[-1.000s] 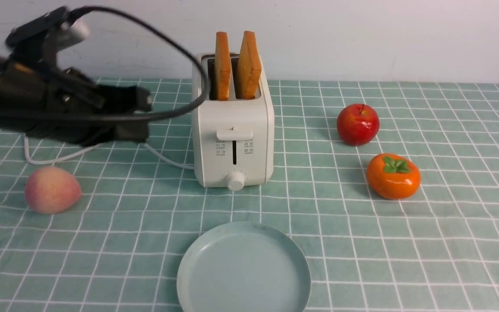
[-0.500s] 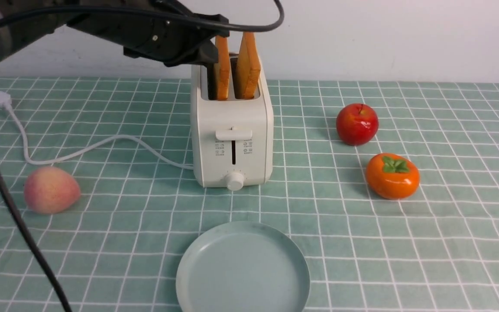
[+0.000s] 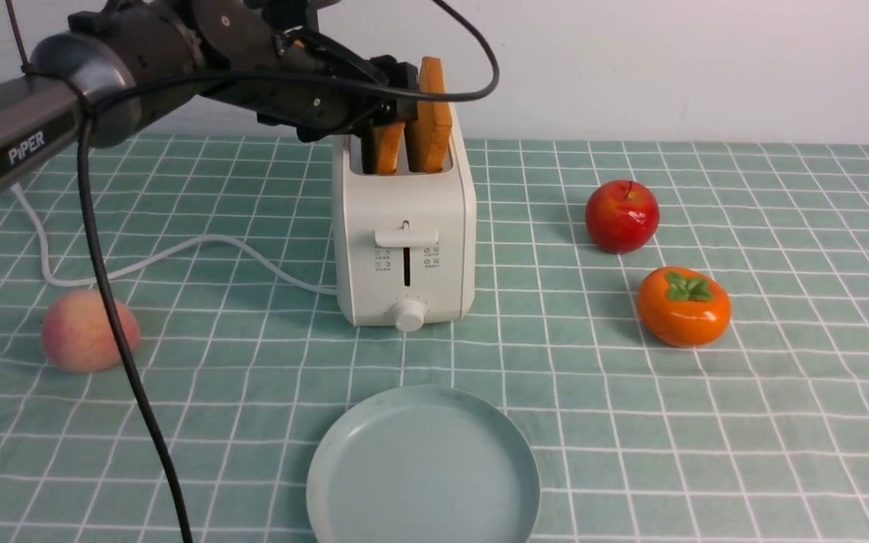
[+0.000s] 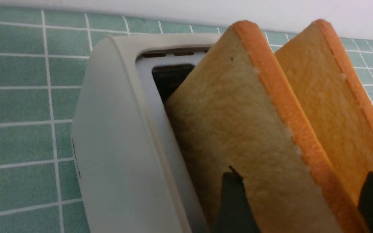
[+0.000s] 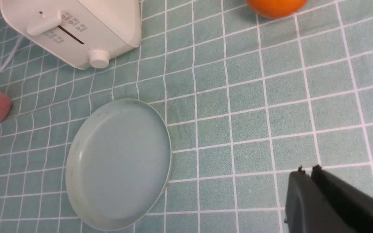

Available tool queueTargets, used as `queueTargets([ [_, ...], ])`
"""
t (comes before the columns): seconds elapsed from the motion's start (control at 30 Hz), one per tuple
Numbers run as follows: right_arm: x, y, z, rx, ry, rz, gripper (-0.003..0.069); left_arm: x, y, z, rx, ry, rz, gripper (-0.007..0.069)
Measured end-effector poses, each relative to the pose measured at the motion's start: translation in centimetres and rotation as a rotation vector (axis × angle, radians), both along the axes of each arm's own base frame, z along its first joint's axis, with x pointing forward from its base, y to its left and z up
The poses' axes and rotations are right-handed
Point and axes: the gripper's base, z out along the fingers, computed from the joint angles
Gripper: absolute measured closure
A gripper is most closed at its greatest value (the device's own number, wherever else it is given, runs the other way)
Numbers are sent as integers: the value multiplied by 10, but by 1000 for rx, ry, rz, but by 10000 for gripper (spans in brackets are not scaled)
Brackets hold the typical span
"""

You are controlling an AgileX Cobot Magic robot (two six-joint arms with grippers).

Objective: Take toasted bread from bread machine on blue coffee table place on plate.
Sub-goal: 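Reach for a toast slice standing in the toaster with the left gripper, then place the slice of bread on the plate with the left gripper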

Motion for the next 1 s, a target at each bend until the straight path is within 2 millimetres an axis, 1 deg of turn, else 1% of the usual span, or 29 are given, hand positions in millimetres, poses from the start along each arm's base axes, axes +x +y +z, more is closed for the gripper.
queueTargets([
  [0.03,0,0,0,0,0,0,624,-1,0,3,-2,-6,-1,346],
  [0.07,0,0,0,0,0,0,624,-2,0,6,-2,-11,-2,400],
  [0.1,0,0,0,0,0,0,624,-3,0,7,-2,-11,-3,438],
  [0.13,0,0,0,0,0,0,624,-7,2,16,14,-27,-10,554],
  [0.17,0,0,0,0,0,0,624,-8,2,17,16,-29,-11,559],
  [0.33,0,0,0,0,0,0,619,-34,11,66,73,-123,-29,538],
  [0.43,0,0,0,0,0,0,615,-60,17,101,88,-164,-51,538],
  [0.47,0,0,0,0,0,0,615,-67,19,107,93,-163,-61,538],
  [0.53,0,0,0,0,0,0,612,-90,23,131,98,-173,-87,538],
  [0.57,0,0,0,0,0,0,611,-93,24,133,102,-166,-93,538],
  [0.6,0,0,0,0,0,0,608,-111,27,147,108,-165,-114,538],
  [0.67,0,0,0,0,0,0,606,-129,30,158,115,-138,-143,538],
  [0.7,0,0,0,0,1,0,604,-139,31,160,122,-91,-167,538],
  [0.73,0,0,0,0,1,0,604,-145,32,161,124,-60,-180,538],
  [0.77,0,0,0,0,1,1,605,-147,32,160,128,-42,-188,538],
  [0.8,0,0,0,0,6,3,605,-153,32,155,131,39,-210,538],
  [0.87,-1,0,-1,-1,10,6,603,-156,30,143,126,127,-227,538],
  [0.93,-1,0,-1,-8,16,8,601,-157,28,123,114,239,-250,538],
  [0.97,-1,0,-2,-10,17,8,601,-157,27,116,111,272,-258,538],
  [1.0,-1,-1,-4,-18,24,8,598,-158,25,98,96,349,-270,538],
])
